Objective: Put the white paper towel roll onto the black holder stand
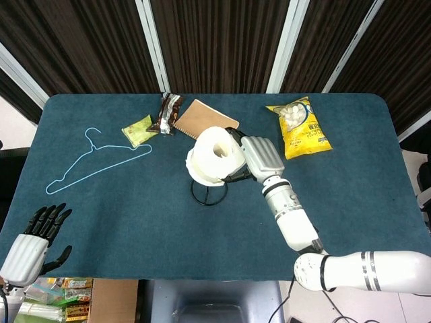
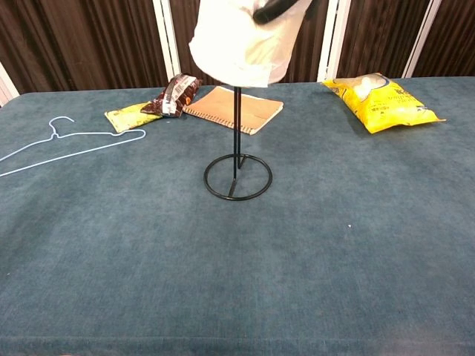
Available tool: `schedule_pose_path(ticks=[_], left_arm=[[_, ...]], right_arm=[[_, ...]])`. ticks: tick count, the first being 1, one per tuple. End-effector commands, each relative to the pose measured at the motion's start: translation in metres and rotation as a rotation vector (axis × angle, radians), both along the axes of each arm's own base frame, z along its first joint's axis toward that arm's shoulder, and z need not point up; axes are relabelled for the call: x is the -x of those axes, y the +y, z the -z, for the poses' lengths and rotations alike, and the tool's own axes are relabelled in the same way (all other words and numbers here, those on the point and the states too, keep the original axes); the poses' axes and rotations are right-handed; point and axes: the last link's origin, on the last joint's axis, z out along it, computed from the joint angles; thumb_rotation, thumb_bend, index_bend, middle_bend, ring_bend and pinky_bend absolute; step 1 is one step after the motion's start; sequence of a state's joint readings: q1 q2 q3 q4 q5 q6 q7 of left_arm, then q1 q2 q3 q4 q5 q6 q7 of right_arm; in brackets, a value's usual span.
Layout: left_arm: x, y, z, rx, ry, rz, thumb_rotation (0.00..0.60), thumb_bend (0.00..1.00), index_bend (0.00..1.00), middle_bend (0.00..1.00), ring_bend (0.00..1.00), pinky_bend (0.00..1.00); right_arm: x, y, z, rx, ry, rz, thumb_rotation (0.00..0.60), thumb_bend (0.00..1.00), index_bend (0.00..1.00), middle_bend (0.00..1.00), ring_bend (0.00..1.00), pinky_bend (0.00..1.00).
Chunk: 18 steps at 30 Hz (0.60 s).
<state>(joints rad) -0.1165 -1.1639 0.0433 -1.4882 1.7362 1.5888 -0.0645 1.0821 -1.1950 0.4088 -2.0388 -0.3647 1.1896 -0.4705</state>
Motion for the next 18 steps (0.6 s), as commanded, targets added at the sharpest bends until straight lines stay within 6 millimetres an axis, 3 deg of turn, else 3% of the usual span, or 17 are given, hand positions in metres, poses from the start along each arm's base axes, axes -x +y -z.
schedule_pose_path(ticks=[1,18], left_arm=[[0.0,0.0,0.0,0.0,0.0,-0.001,0.6,0.39,0.0,0.0,0.0,0.09],[0.0,0.0,-0.002,-0.006,-0.007,-0.001,0.6,0.39,0.0,0.0,0.0,0.09]], right_arm=[[0.003,-0.002,0.008,-0.005,0.023,0.011,0.6,0.39,0.88,0.66,0.57,0.48],[0.033,-0.015,0.058,-0.04,0.109,0.082,0.6,0.39,0.74,0.66,0.52,0.44]])
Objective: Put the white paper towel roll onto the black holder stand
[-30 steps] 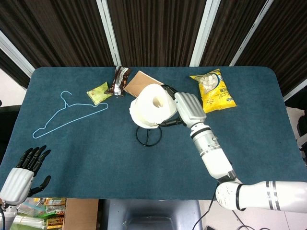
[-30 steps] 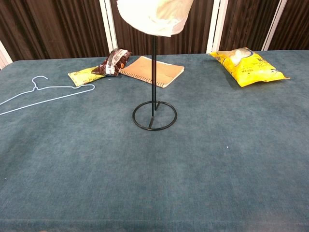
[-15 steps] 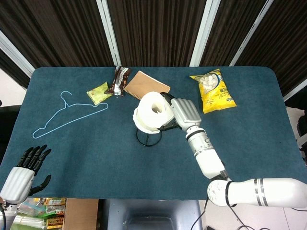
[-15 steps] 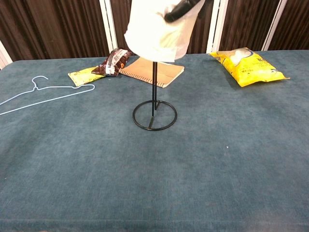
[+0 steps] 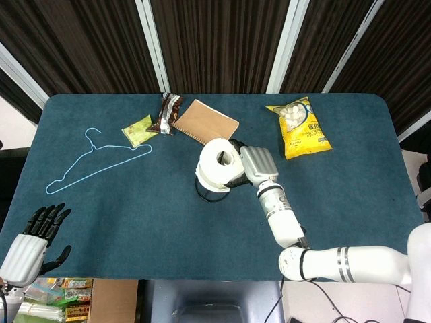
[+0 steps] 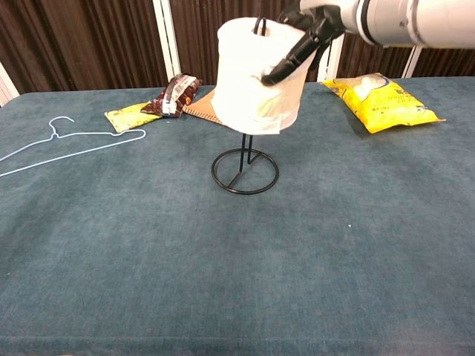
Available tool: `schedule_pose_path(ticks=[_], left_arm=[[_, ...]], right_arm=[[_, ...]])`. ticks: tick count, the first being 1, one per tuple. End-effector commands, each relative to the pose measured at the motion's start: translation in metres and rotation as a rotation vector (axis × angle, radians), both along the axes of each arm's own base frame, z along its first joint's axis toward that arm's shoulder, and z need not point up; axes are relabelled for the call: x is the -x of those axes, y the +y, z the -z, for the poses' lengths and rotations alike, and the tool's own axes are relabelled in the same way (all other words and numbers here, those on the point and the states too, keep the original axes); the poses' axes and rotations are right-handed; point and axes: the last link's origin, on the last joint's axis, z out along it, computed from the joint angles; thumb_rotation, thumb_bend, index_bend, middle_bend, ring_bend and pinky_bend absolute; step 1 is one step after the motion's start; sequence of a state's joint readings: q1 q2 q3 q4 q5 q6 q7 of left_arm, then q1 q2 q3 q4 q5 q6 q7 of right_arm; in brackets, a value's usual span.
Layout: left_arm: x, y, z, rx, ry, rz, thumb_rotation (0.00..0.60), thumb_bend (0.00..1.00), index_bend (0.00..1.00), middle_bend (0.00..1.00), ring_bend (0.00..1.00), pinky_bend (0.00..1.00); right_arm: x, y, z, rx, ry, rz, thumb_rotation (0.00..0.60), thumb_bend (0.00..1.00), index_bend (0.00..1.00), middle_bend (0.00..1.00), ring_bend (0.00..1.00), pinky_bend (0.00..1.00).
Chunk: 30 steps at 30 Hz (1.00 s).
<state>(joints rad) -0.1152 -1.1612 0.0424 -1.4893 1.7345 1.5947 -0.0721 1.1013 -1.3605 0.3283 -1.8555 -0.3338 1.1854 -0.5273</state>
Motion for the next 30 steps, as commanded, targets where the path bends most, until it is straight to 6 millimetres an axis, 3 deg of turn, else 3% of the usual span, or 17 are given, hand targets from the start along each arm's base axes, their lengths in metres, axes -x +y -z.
schedule_pose_path(ticks=[1,7,12,16,22,30], left_arm=[[0.0,0.0,0.0,-0.001,0.0,-0.001,0.6,0.39,0.0,0.0,0.0,0.09],[0.0,0.001,0.001,0.001,-0.001,-0.002,0.6,0.39,0.0,0.0,0.0,0.09],[0.0,0.0,0.001,0.001,-0.002,-0.001,0.6,0.39,0.0,0.0,0.0,0.09],[0.001,0.0,-0.001,0.0,-0.003,-0.002,0.6,0.39,0.0,0.0,0.0,0.09],[0.001,0.0,-0.001,0.0,-0.004,-0.002,0.6,0.39,0.0,0.0,0.0,0.09],[0.002,-0.003,-0.003,-0.001,-0.01,0.001,0.6,0.39,0.0,0.0,0.0,0.09]], right_arm=[[0.006,-0.002,0.009,-0.013,0.005,0.006,0.6,0.39,0.7,0.65,0.5,0.43],[0.015,-0.005,0.016,-0.025,0.001,0.019,0.6,0.39,0.39,0.51,0.38,0.36],[0.019,-0.007,0.02,-0.03,0.001,0.028,0.6,0.39,0.22,0.42,0.3,0.33],[0.026,-0.009,0.025,-0.041,-0.012,0.043,0.6,0.39,0.02,0.27,0.19,0.25],[0.029,-0.01,0.02,-0.05,-0.024,0.022,0.6,0.39,0.0,0.09,0.02,0.11],[0.037,0.005,-0.006,-0.043,-0.005,-0.023,0.6,0.36,0.0,0.03,0.0,0.06]])
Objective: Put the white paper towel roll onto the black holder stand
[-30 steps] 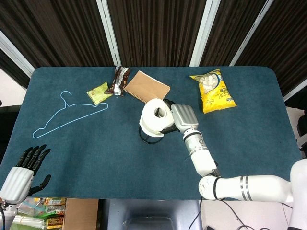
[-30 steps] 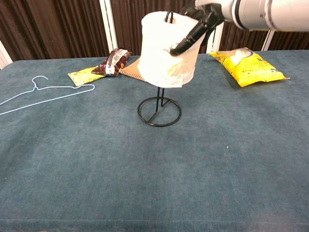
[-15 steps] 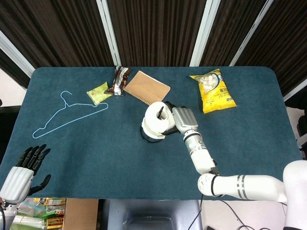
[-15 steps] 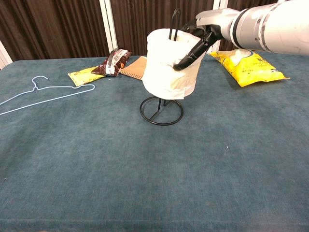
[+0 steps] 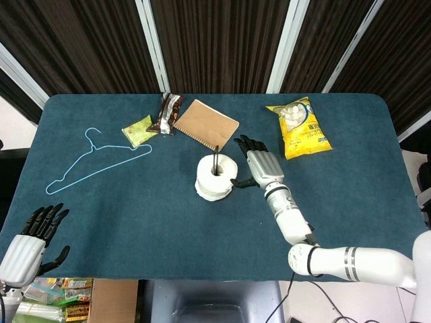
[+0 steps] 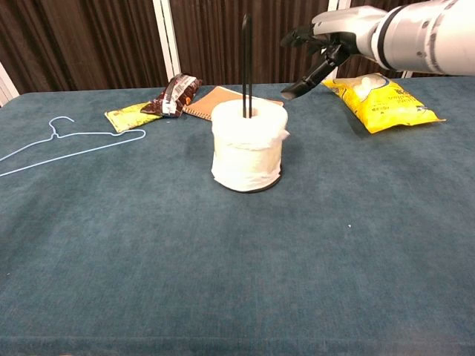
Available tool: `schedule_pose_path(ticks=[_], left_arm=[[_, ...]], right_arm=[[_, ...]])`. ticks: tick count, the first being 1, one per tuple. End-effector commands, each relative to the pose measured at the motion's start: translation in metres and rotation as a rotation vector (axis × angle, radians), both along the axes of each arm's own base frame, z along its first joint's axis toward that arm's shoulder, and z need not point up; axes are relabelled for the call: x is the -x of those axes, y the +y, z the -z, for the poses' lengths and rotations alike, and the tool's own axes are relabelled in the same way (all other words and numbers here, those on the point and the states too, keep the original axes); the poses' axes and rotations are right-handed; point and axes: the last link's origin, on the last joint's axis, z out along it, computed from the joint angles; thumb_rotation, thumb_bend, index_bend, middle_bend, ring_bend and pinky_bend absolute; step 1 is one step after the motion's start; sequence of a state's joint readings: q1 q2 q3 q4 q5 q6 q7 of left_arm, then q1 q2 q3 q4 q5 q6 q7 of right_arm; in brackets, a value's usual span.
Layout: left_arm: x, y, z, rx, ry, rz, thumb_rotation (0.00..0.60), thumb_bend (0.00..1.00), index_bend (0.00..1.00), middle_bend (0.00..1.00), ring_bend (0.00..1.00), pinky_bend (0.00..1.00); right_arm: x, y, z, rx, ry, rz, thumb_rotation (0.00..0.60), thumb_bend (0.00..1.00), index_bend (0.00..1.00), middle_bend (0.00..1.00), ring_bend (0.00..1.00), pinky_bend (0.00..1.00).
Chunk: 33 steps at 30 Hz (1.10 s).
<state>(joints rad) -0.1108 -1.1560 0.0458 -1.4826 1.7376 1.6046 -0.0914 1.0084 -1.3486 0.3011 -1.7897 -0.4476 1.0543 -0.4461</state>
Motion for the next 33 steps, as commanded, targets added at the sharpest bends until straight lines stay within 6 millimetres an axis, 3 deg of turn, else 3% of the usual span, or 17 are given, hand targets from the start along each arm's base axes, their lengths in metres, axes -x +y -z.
schedule_pose_path(ticks=[1,5,9,13,18,24,33], left_arm=[[0.0,-0.001,-0.001,-0.002,-0.002,0.002,0.6,0.39,0.0,0.0,0.0,0.09],[0.001,-0.003,-0.004,-0.011,-0.009,0.009,0.6,0.39,0.0,0.0,0.0,0.09],[0.001,-0.005,-0.007,-0.026,-0.011,0.028,0.6,0.39,0.0,0.0,0.0,0.08],[-0.006,-0.002,-0.004,-0.04,-0.015,0.057,0.6,0.4,0.0,0.0,0.0,0.08],[-0.007,-0.006,-0.003,-0.052,-0.017,0.09,0.6,0.41,0.0,0.0,0.0,0.07],[-0.007,-0.011,-0.003,-0.057,-0.016,0.103,0.6,0.41,0.0,0.0,0.0,0.07],[-0.003,-0.009,0.003,-0.028,0.022,0.058,0.6,0.42,0.0,0.0,0.0,0.07]], right_arm=[[0.006,0.014,-0.016,0.007,0.006,-0.036,0.6,0.36,0.0,0.03,0.0,0.05],[0.029,0.05,-0.042,0.041,0.042,-0.105,0.6,0.34,0.0,0.0,0.0,0.01],[0.076,0.106,-0.068,0.112,0.188,-0.165,0.6,0.32,0.0,0.0,0.0,0.0],[0.127,0.163,-0.082,0.195,0.341,-0.177,0.6,0.32,0.0,0.0,0.0,0.0],[0.183,0.221,-0.087,0.332,0.311,-0.094,0.6,0.25,0.0,0.0,0.0,0.0],[0.221,0.251,-0.088,0.375,0.324,-0.059,0.6,0.24,0.0,0.0,0.0,0.0],[0.223,0.249,-0.095,0.406,0.297,-0.049,0.6,0.24,0.0,0.0,0.0,0.0]])
